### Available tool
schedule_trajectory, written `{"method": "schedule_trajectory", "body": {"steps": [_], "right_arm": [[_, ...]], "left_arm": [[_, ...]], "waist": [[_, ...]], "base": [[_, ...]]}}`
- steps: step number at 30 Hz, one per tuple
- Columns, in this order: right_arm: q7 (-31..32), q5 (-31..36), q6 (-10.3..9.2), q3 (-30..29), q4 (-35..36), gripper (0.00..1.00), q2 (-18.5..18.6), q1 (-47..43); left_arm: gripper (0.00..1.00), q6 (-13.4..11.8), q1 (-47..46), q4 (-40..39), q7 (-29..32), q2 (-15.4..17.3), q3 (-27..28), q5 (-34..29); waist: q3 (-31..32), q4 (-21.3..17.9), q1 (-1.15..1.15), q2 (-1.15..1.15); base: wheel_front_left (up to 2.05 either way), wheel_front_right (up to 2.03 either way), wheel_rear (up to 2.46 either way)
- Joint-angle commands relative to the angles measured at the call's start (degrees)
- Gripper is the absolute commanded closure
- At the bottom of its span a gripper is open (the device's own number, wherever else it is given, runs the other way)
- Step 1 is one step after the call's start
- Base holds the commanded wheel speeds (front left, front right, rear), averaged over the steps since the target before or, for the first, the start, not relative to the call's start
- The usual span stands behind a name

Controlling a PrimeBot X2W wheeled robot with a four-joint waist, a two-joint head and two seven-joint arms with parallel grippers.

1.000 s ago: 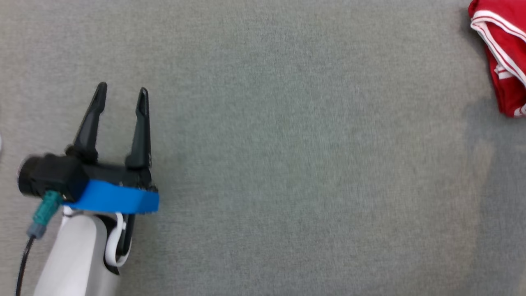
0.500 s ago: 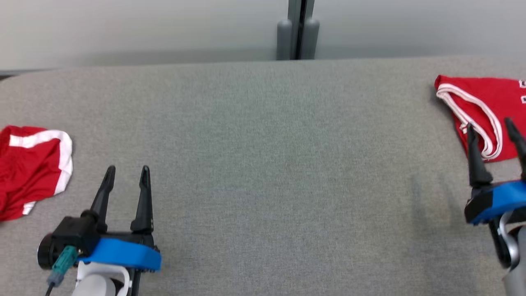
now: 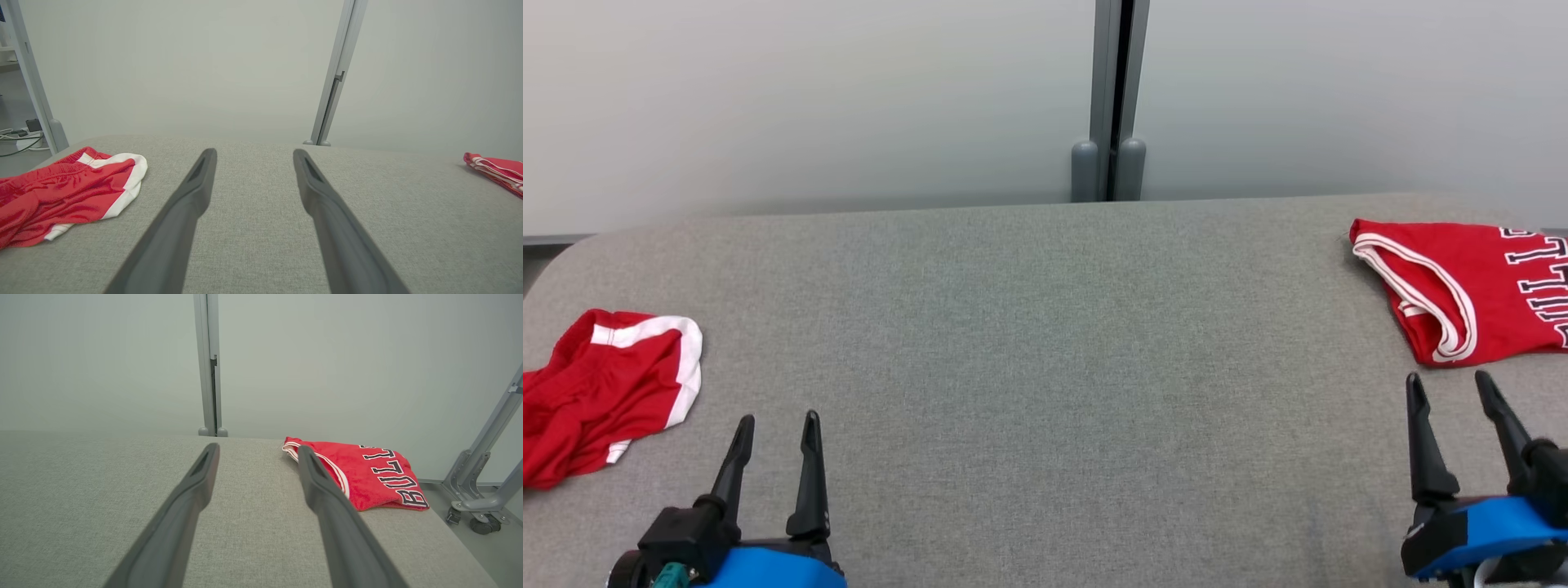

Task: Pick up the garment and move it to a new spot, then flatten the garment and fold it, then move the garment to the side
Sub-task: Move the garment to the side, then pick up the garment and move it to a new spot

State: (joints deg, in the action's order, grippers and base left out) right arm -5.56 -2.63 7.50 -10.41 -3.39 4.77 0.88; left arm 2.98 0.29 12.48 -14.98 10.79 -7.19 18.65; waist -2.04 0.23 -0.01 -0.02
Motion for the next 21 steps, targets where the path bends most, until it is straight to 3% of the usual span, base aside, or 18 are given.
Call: {"method": "schedule_trajectory", "body": {"steps": [1,21], "right_arm": [[0.1,0.1,-0.01,-0.1,0.6,0.0,-0.5,-1.6],[1.0,-1.9,0.0,2.5,1.2,0.0,-1.8,-4.4]], "left_arm": [[0.0,-0.2,1.0,-0.3,-0.3,-0.2,0.3,-0.3],[0.0,0.6,2.8,0.0,-0.3,-1.0,1.0,-1.4]], "waist": [[0.7,-0.4,0.01,0.02],[1.9,0.2,0.01,0.02]], "base": [[0.0,0.0,0.0],[0.0,0.0,0.0]]}}
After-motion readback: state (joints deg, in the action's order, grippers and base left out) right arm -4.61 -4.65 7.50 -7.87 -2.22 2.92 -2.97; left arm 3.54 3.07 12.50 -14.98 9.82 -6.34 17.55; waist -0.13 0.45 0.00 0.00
